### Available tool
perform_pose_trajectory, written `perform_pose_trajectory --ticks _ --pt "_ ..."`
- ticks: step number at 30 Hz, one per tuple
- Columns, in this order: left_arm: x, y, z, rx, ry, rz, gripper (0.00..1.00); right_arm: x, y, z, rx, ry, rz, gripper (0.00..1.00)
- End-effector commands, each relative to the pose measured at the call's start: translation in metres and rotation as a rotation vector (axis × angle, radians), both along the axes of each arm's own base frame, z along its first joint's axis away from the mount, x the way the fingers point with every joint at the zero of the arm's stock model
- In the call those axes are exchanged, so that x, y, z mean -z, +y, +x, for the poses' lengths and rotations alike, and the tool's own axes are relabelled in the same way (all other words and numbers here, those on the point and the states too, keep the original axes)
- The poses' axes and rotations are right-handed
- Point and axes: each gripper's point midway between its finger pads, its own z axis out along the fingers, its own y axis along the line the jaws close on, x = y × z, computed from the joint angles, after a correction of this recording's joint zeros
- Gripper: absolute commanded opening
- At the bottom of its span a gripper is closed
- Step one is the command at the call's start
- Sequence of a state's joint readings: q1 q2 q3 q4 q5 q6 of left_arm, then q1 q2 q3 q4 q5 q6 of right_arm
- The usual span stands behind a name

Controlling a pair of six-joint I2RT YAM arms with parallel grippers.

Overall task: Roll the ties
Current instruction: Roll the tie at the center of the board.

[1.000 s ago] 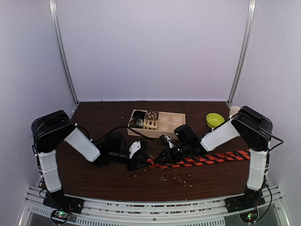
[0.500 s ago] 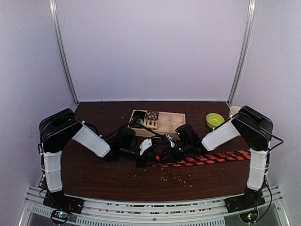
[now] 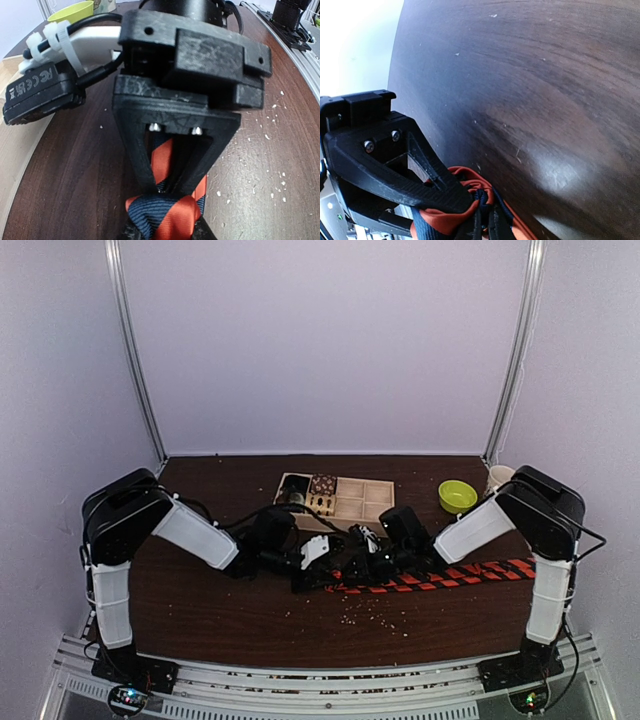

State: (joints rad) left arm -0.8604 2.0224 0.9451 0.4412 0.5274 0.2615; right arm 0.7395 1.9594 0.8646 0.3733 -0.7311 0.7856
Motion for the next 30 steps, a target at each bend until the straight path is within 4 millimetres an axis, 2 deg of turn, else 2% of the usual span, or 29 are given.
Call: perform_pose_trajectory --ticks 1,6,8,12,17,23,30 --pt "0.081 0.041 -0.023 -0.03 0.122 0.287 0.25 -0.005 -0.017 0.0 0.048 0.021 -0.005 0.13" --pt "0.086 0.044 -0.025 -0.016 0.127 0.321 0.24 -0.021 -0.028 0.008 0.077 0.022 0.035 0.2" --pt "0.088 0.045 -0.025 -0.013 0.13 0.331 0.24 -0.028 -0.029 0.008 0.078 0.013 0.044 0.27" --pt "0.09 0.044 -0.026 -0.009 0.135 0.338 0.24 -0.042 -0.023 0.006 0.073 0.018 0.086 0.37" --pt "0.09 0.045 -0.026 -0.006 0.135 0.342 0.26 -0.044 -0.011 0.003 0.048 0.029 0.098 0.39" --pt "0.089 0.045 -0.025 -0.007 0.132 0.345 0.28 -0.026 -0.003 0.003 0.03 0.046 0.05 0.32" --pt "0.088 0.044 -0.024 -0.012 0.132 0.335 0.32 -0.011 -0.01 -0.003 0.021 0.053 -0.004 0.0"
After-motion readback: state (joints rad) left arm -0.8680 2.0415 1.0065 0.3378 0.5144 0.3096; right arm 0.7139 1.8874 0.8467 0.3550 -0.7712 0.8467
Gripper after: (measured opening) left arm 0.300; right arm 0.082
